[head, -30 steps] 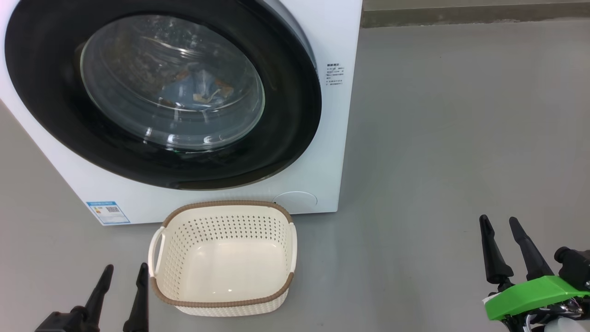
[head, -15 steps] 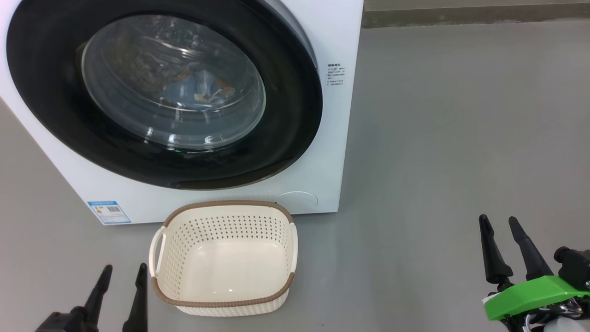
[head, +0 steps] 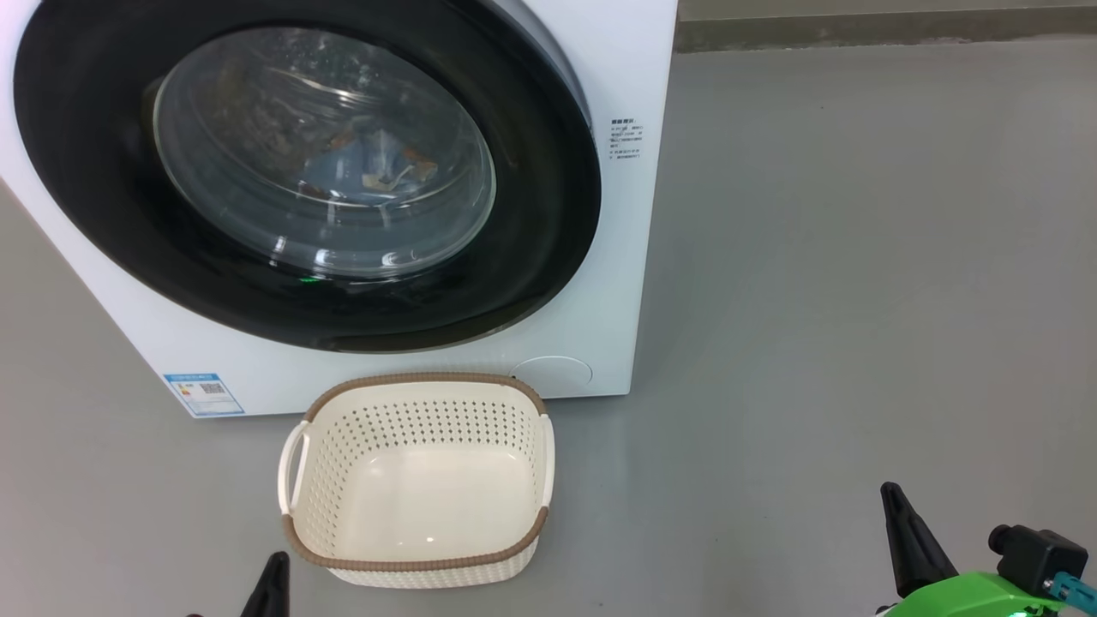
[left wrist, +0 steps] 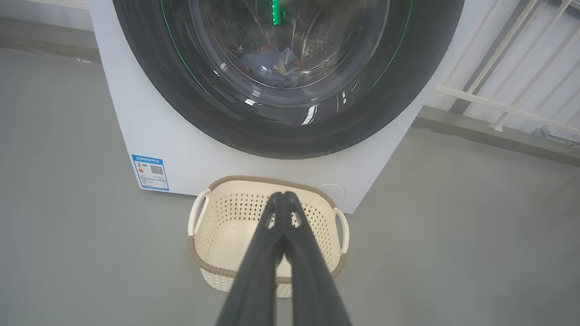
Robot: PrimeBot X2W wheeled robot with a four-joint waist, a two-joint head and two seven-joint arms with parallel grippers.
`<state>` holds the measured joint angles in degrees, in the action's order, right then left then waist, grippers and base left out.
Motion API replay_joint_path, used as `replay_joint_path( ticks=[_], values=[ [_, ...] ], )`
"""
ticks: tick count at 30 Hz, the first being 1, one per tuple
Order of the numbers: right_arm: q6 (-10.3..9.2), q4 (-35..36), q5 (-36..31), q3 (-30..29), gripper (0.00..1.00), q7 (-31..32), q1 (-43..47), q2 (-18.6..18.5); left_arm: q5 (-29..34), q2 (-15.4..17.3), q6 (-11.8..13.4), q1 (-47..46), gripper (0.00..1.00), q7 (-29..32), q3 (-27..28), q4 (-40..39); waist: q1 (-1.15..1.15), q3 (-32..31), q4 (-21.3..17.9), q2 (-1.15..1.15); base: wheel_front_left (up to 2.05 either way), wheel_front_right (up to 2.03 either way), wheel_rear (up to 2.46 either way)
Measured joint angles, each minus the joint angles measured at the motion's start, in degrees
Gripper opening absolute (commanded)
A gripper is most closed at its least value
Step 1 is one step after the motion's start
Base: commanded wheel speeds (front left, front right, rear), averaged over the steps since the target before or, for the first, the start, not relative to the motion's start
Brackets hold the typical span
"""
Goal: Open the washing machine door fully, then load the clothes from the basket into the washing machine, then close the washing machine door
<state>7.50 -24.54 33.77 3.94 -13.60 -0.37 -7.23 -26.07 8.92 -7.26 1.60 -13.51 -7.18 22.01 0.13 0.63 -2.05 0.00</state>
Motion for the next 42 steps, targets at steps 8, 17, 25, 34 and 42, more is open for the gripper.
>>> replay_joint_path(
  ticks=[8, 17, 25, 34, 42],
  values=[
    [0.00, 0.5, 4.1, -0.6, 0.00, 1.5, 0.0, 0.2, -4.2, -0.4, 0.0, -0.1, 0.00, 1.4, 0.7, -0.1, -0.11, 0.1, 0.1, 0.00, 0.00, 0.00, 0.00],
    [0.00, 1.1, 8.7, -1.4, 0.00, 3.0, 0.0, 0.6, -9.0, -0.9, 0.0, -0.1, 0.00, 2.7, 1.6, -0.5, -0.12, 0.0, 0.3, 0.00, 0.00, 0.00, 0.00],
    [-0.01, 1.7, 12.0, -2.2, 0.00, 4.0, -0.1, 0.9, -12.8, -1.1, 0.0, -0.3, 0.00, 4.0, 2.2, -0.9, -0.12, 0.0, 0.4, 0.00, 0.00, 0.00, 0.00],
    [-0.01, 2.3, 16.2, -2.9, 0.00, 5.6, -0.4, 1.4, -18.0, -1.7, 0.0, -0.6, 0.00, 5.5, 3.2, -1.5, -0.13, 0.0, 0.6, 0.00, 0.00, 0.00, 0.00],
    [-0.01, 2.9, 20.0, -3.9, 0.00, 7.0, -0.4, 1.6, -22.2, -2.2, 0.0, -0.8, 0.00, 6.6, 3.9, -1.8, -0.13, -0.1, 0.7, 0.00, 0.00, 0.00, 0.00]
  ],
)
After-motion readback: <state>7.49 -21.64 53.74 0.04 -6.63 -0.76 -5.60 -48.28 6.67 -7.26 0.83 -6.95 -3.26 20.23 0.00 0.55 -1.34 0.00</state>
